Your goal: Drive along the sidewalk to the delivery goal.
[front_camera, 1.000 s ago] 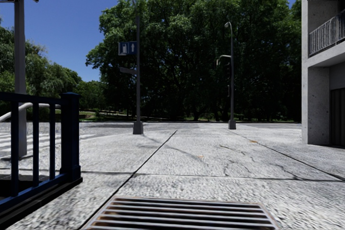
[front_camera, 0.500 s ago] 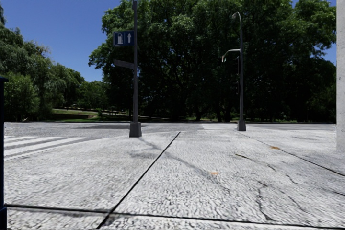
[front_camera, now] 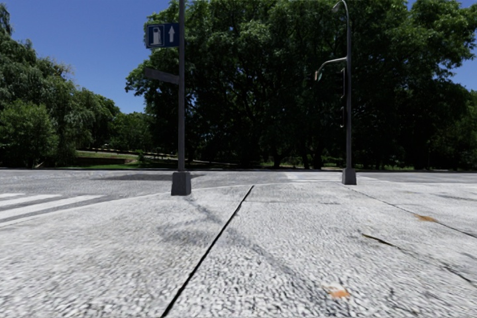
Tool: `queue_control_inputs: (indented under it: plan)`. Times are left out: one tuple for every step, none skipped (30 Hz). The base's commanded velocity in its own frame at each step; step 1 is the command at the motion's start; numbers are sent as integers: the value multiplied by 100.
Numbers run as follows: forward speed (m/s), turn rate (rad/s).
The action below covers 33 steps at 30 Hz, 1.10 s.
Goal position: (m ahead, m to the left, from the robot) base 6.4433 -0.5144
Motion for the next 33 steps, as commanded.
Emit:
queue_control_inputs:
  plan:
    - [200,0]
    - [200,0]
    - [200,0]
    - [200,0]
    - [200,0]
    - [197,0]
    - [196,0]
    - [195,0]
    - [195,0]
    - [195,0]
    - [194,0]
    - [194,0]
    - [194,0]
    - [194,0]
    - [194,0]
    - [194,0]
    - [194,0]
    - [194,0]
    - [194,0]
    - [194,0]
    - [194,0]
    - [194,0]
    - [194,0]
    - [194,0]
    - [194,0]
    - [194,0]
    - [194,0]
    - [194,0]
    - [194,0]
    - [194,0]
    - [194,0]
    - [194,0]
    - [194,0]
